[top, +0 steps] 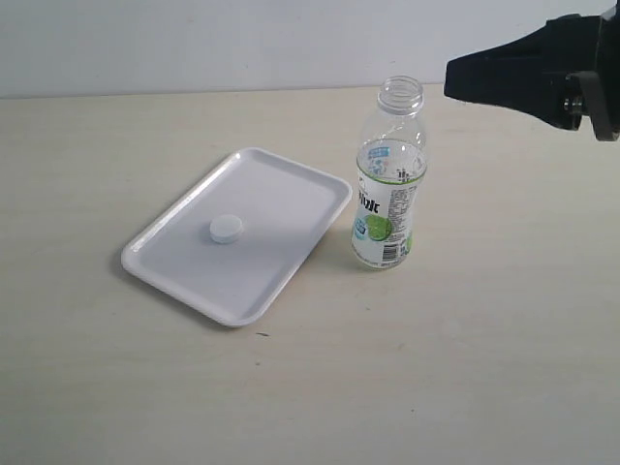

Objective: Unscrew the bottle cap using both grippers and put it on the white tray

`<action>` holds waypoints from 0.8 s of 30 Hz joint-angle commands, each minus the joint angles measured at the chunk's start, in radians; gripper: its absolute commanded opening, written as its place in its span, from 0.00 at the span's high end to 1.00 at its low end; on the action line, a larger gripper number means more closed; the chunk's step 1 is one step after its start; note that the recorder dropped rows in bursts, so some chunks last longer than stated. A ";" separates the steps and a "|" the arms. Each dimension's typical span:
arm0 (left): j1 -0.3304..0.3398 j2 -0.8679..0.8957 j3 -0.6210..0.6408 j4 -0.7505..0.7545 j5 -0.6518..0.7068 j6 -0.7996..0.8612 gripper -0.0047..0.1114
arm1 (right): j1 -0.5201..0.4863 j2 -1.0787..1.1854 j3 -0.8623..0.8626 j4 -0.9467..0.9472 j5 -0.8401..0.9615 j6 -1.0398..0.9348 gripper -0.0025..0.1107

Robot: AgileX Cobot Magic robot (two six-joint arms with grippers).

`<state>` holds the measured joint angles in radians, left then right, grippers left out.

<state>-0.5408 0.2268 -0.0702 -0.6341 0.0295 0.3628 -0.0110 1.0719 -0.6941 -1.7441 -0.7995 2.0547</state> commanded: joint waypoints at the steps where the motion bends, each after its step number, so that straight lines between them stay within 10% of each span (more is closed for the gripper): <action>1: -0.008 -0.008 0.005 -0.004 0.119 -0.005 0.95 | -0.001 -0.005 0.003 0.000 -0.015 -0.010 0.98; 24: -0.008 -0.008 0.005 -0.004 0.194 0.002 0.95 | -0.001 -0.097 0.003 0.000 -0.007 -0.012 0.98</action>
<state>-0.5408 0.2268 -0.0702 -0.6341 0.2186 0.3628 -0.0110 1.0407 -0.6941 -1.7465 -0.8079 2.0526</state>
